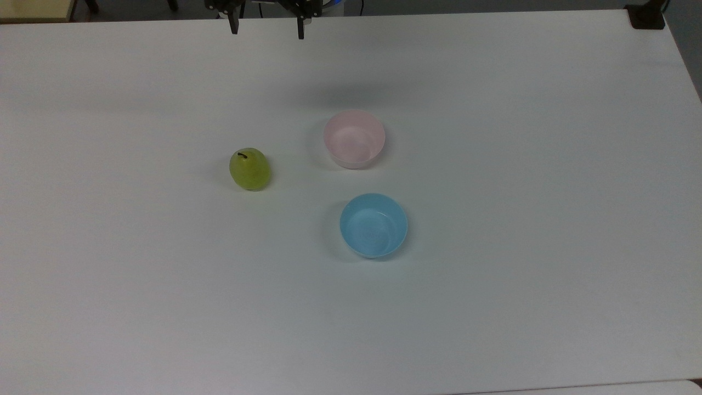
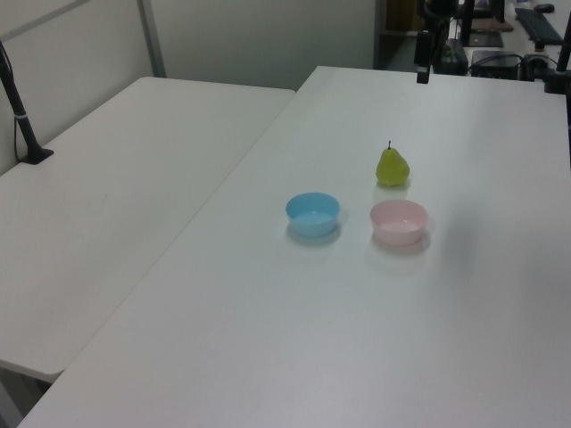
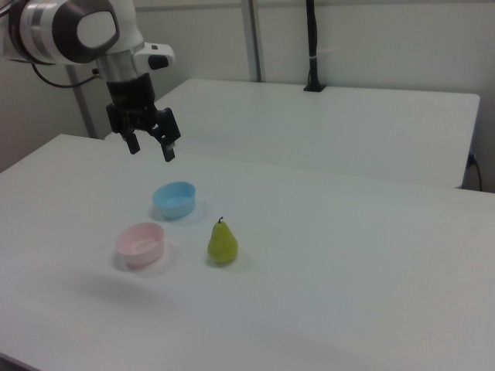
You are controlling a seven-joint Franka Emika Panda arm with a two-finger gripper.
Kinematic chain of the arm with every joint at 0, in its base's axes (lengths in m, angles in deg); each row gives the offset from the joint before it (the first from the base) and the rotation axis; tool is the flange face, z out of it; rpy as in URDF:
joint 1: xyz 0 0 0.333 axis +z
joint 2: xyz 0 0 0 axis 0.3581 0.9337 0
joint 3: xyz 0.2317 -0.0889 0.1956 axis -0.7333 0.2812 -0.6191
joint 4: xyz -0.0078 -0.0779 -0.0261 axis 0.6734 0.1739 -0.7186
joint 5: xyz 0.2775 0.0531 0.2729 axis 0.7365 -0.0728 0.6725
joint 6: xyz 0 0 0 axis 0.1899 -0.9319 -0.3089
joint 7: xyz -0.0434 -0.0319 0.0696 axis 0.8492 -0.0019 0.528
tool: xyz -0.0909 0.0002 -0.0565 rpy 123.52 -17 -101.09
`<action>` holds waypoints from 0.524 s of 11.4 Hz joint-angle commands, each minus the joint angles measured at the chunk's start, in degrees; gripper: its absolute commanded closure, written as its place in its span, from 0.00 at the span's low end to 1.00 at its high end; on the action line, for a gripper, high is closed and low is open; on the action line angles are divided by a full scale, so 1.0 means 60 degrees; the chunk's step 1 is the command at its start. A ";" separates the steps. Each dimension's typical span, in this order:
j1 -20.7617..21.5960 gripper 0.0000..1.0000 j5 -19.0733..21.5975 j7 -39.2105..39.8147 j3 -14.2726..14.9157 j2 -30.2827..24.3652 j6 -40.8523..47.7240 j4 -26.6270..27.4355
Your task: Place the pear in the bowl
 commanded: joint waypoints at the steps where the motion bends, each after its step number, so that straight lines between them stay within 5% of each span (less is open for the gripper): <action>1: -0.0052 0.00 0.0199 -0.0078 -0.0030 0.0079 0.0505 -0.0201; 6: -0.0125 0.00 0.0185 0.0272 0.0043 0.0166 0.0361 -0.0216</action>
